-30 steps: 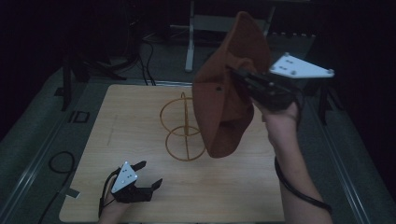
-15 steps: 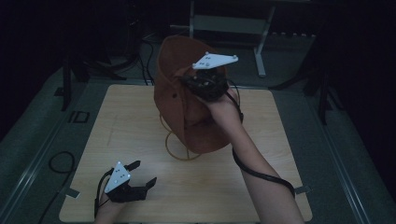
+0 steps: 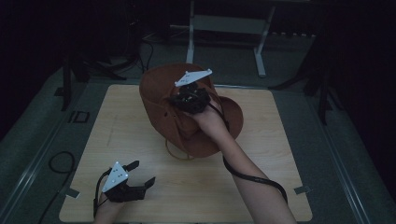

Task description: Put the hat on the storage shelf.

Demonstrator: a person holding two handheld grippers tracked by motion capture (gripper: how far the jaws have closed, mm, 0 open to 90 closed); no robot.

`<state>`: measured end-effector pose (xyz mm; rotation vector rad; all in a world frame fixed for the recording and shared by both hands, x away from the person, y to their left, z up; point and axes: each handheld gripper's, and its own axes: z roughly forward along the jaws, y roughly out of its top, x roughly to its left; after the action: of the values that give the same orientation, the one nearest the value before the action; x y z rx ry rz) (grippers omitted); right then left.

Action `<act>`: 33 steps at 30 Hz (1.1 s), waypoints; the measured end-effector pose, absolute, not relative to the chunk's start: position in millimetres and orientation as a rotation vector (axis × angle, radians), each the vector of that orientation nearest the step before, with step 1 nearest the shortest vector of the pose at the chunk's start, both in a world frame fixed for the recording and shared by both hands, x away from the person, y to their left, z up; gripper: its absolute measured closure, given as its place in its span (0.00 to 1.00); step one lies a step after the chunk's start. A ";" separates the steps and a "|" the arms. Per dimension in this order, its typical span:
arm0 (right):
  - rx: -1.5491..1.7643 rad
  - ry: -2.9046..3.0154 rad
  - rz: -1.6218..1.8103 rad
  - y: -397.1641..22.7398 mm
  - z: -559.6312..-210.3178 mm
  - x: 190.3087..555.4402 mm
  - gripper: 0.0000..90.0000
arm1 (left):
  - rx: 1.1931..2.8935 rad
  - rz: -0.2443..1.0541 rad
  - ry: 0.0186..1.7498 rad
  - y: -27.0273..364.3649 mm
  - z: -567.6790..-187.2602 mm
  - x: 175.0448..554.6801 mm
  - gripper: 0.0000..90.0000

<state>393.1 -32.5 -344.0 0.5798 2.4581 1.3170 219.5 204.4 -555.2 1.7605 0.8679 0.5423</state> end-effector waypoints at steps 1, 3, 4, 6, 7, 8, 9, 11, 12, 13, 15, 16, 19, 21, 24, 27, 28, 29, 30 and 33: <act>0.578 2.470 1.322 -32.7 -345.5 392.7 0.98 | 1.763 0.542 0.867 203.9 -555.5 219.6 0.16; 0.566 2.490 1.312 -32.0 -348.8 390.7 0.98 | 1.764 0.537 0.865 203.1 -556.0 219.7 0.16; 0.556 2.501 1.313 -31.4 -351.0 390.0 0.98 | 1.766 0.533 0.865 202.7 -556.2 219.8 0.16; 0.534 2.538 1.285 -28.4 -357.2 388.0 0.98 | 1.767 0.535 0.863 201.7 -556.5 219.8 0.16; 0.522 2.543 1.268 -26.7 -360.8 386.7 0.98 | 1.766 0.534 0.862 201.3 -556.5 219.6 0.16; 0.513 2.552 1.255 -25.4 -363.9 385.8 0.98 | 1.767 0.534 0.861 201.0 -556.5 219.4 0.16; 0.512 2.556 1.247 -24.8 -365.9 384.8 0.98 | 1.770 0.535 0.859 200.9 -556.5 219.3 0.16; 0.517 2.549 1.260 -26.2 -366.6 383.8 0.98 | 1.768 0.530 0.862 201.0 -557.2 219.4 0.16; 0.517 2.552 1.257 -26.7 -366.9 383.7 0.98 | 1.769 0.528 0.864 200.9 -557.6 219.7 0.16; 0.519 2.560 1.257 -27.0 -367.0 384.1 0.97 | 1.769 0.527 0.863 200.9 -557.9 219.9 0.16; 0.519 2.573 1.269 -28.0 -365.9 385.3 0.94 | 1.769 0.526 0.863 200.8 -558.0 220.1 0.16; 0.522 2.573 1.278 -28.4 -364.9 385.0 0.90 | 1.770 0.528 0.862 200.8 -557.8 220.0 0.16; 0.524 2.565 1.311 -30.7 -361.0 383.4 0.80 | 1.769 0.533 0.863 201.6 -557.4 219.6 0.16; 0.511 2.542 1.342 -35.5 -353.8 379.2 0.66 | 1.760 0.532 0.870 203.2 -557.5 219.3 0.16; 0.508 2.523 1.372 -42.1 -347.3 377.0 0.55 | 1.756 0.535 0.874 204.6 -557.4 219.4 0.16; 0.514 2.517 1.409 -51.0 -340.2 375.0 0.46 | 1.760 0.542 0.874 205.1 -557.4 218.8 0.16; 0.512 2.505 1.413 -54.3 -338.1 374.1 0.44 | 1.759 0.543 0.874 205.4 -557.5 218.7 0.16; 0.513 2.494 1.416 -57.7 -336.3 373.2 0.41 | 1.758 0.545 0.877 205.7 -557.6 218.6 0.16; 0.526 2.489 1.425 -61.4 -334.7 372.4 0.36 | 1.760 0.545 0.878 206.1 -557.6 218.6 0.16; 0.528 2.483 1.457 -73.3 -332.7 369.7 0.27 | 1.766 0.543 0.879 207.1 -558.8 218.7 0.16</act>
<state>369.7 -73.3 -332.7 0.5285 2.4831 1.4573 218.7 207.1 -558.8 1.7657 0.8795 0.5434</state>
